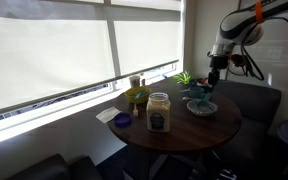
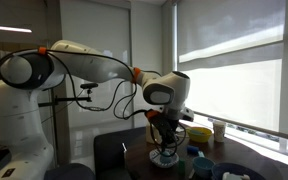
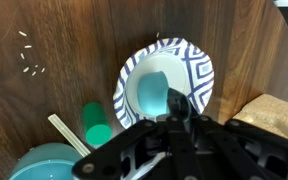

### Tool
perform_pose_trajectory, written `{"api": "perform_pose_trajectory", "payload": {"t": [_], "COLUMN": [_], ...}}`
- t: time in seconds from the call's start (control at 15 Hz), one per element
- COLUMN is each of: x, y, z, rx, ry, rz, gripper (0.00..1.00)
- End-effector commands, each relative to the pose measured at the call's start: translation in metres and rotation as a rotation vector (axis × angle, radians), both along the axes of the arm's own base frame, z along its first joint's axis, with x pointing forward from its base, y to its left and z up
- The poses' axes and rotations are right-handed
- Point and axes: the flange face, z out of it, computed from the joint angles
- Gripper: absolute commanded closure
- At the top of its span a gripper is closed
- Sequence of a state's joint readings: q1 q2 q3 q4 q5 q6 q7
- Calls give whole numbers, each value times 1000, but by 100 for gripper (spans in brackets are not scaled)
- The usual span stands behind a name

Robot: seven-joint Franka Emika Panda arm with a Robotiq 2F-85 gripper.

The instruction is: Pick up the blue measuring spoon from the white bowl and scoop one spoonful of sugar, pour the sugar into the white bowl and put the blue measuring spoon in the clear container of sugar

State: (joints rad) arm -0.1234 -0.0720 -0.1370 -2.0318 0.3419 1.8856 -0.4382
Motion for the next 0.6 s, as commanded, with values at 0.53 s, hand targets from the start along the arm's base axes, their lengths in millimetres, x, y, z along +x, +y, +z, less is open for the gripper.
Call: {"api": "perform_pose_trajectory", "payload": {"t": [0.53], "x": [22], "y": [63], "z": [20], "rx": [-280], "ry": [1], "rz": [147], "gripper": [98]}}
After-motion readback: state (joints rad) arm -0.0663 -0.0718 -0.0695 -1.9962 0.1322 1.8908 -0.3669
